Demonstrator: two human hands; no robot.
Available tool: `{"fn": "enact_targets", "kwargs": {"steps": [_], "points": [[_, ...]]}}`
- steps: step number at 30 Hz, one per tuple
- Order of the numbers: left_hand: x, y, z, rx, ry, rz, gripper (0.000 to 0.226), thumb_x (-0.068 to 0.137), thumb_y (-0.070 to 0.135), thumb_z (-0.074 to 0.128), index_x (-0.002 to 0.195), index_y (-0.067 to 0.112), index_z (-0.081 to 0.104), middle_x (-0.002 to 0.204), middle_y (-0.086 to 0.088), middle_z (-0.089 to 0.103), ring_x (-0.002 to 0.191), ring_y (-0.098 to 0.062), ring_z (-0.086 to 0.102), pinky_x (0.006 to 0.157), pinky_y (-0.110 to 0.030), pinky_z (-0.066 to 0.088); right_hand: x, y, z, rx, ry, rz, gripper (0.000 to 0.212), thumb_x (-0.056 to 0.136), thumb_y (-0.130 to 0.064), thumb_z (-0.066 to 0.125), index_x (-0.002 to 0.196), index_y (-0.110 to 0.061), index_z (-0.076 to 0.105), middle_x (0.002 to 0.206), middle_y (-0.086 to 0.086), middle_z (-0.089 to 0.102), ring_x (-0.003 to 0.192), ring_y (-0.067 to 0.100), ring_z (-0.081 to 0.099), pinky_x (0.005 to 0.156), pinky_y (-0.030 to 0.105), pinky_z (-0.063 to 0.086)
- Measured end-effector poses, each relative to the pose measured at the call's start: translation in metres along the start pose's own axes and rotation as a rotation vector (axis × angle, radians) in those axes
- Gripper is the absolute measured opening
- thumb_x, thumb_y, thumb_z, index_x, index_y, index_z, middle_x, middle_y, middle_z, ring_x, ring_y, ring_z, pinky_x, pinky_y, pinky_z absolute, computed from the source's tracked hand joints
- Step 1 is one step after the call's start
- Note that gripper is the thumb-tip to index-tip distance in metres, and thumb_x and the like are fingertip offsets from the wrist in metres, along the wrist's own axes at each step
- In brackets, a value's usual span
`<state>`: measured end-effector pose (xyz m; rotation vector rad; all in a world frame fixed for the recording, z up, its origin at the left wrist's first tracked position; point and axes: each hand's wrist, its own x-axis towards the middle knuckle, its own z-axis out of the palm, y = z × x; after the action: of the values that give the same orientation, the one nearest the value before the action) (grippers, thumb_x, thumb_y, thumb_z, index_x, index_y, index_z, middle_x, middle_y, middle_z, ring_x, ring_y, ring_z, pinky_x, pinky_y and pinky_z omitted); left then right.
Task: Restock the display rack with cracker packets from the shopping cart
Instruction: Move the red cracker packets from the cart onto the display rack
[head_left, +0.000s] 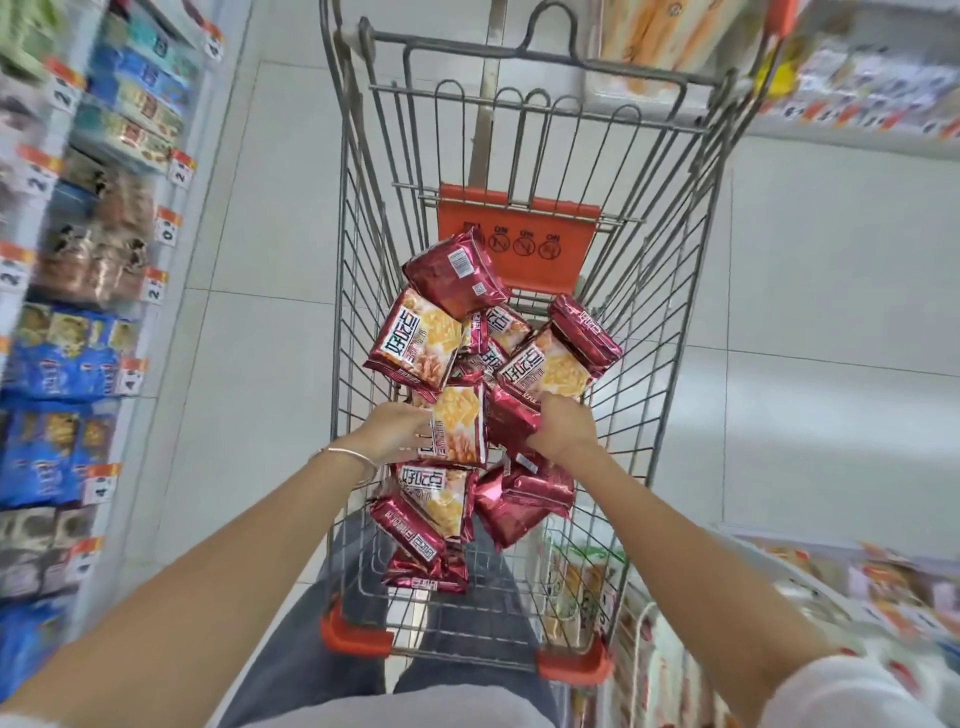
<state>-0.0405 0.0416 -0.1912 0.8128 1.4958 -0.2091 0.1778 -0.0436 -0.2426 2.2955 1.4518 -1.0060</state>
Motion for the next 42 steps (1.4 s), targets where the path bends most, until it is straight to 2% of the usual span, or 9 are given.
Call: {"fn": "enact_targets", "kwargs": {"steps": [4,8,12,16,20,28,33,39,42], "points": [[-0.003,0.002,0.004,-0.153,-0.064,-0.069,0.038,0.105,0.031,0.05,0.135,0.007,0.054,0.126,-0.011,0.064,0.098,-0.018,0.065,0.083,-0.031,0.055,-0.039,0.006,0.021,0.161,0.527,-0.212,0.049,0.073,-0.009,0.077,0.118,-0.012,0.061,0.113,0.003,0.063,0.109,0.023,0.055,0.099,0.037,0.04],[-0.002,0.007,0.008,-0.453,-0.158,-0.095,0.064,0.095,0.068,0.044,0.123,0.011,0.056,0.122,-0.013,0.064,0.111,-0.027,0.066,0.097,-0.044,0.055,-0.049,0.02,0.028,0.059,0.739,-0.514,0.059,0.054,-0.008,0.09,0.108,-0.011,0.066,0.121,0.002,0.061,0.116,0.02,0.048,0.108,0.036,0.025],[-0.006,0.012,0.01,-0.525,-0.265,-0.042,0.063,0.088,0.07,0.055,0.13,0.022,0.056,0.122,-0.014,0.07,0.114,-0.031,0.066,0.093,-0.048,0.056,-0.049,0.017,0.024,0.025,0.763,-0.639,0.062,0.051,0.008,0.082,0.107,-0.01,0.063,0.123,0.005,0.059,0.118,0.023,0.048,0.108,0.041,0.028],[-0.01,0.01,0.009,-0.599,-0.278,0.013,0.062,0.086,0.047,0.07,0.133,0.011,0.052,0.114,-0.018,0.073,0.109,-0.028,0.07,0.079,-0.034,0.062,-0.053,0.013,0.018,0.104,0.664,-0.515,0.07,0.055,-0.012,0.092,0.112,-0.015,0.053,0.112,0.004,0.065,0.111,0.021,0.052,0.099,0.036,0.035],[-0.009,0.005,0.015,-0.612,-0.397,0.044,0.077,0.077,0.059,0.068,0.135,0.012,0.05,0.128,-0.015,0.068,0.12,-0.025,0.064,0.102,-0.04,0.053,-0.063,-0.019,0.012,0.236,0.669,-0.419,0.052,0.083,-0.047,0.071,0.121,-0.011,0.064,0.107,0.001,0.069,0.103,0.019,0.061,0.097,0.037,0.043],[-0.008,0.006,0.036,-0.827,-0.285,0.005,0.055,0.084,0.036,0.075,0.129,0.006,0.061,0.118,-0.016,0.069,0.106,-0.027,0.066,0.103,-0.046,0.049,-0.064,-0.043,0.012,0.366,0.647,-0.722,0.043,0.091,-0.035,0.061,0.126,-0.01,0.066,0.125,0.004,0.068,0.121,0.016,0.058,0.118,0.048,0.03],[-0.007,0.002,0.018,-0.739,-0.216,-0.003,0.054,0.085,0.019,0.069,0.134,0.0,0.054,0.117,-0.019,0.07,0.096,-0.032,0.069,0.092,-0.047,0.055,-0.013,-0.004,-0.037,0.499,0.717,-0.274,0.033,0.098,-0.023,0.053,0.127,-0.012,0.064,0.131,0.005,0.064,0.126,0.021,0.055,0.114,0.05,0.036],[-0.007,-0.01,0.01,-0.627,-0.141,0.011,0.06,0.091,0.054,0.063,0.125,0.005,0.066,0.105,-0.014,0.075,0.09,-0.028,0.069,0.092,-0.043,0.055,0.069,0.044,-0.055,0.192,0.379,0.109,0.084,0.087,-0.021,0.074,0.152,-0.002,0.023,0.156,0.02,0.03,0.149,0.034,0.021,0.122,0.044,0.023],[-0.012,-0.012,0.006,-0.57,-0.12,-0.008,0.072,0.086,0.072,0.053,0.12,0.01,0.07,0.109,-0.013,0.075,0.091,-0.028,0.072,0.084,-0.041,0.06,0.083,0.046,-0.039,0.061,0.265,0.16,0.066,0.088,-0.012,0.069,0.144,-0.001,0.036,0.137,0.022,0.053,0.134,0.037,0.045,0.107,0.046,0.044]]}}
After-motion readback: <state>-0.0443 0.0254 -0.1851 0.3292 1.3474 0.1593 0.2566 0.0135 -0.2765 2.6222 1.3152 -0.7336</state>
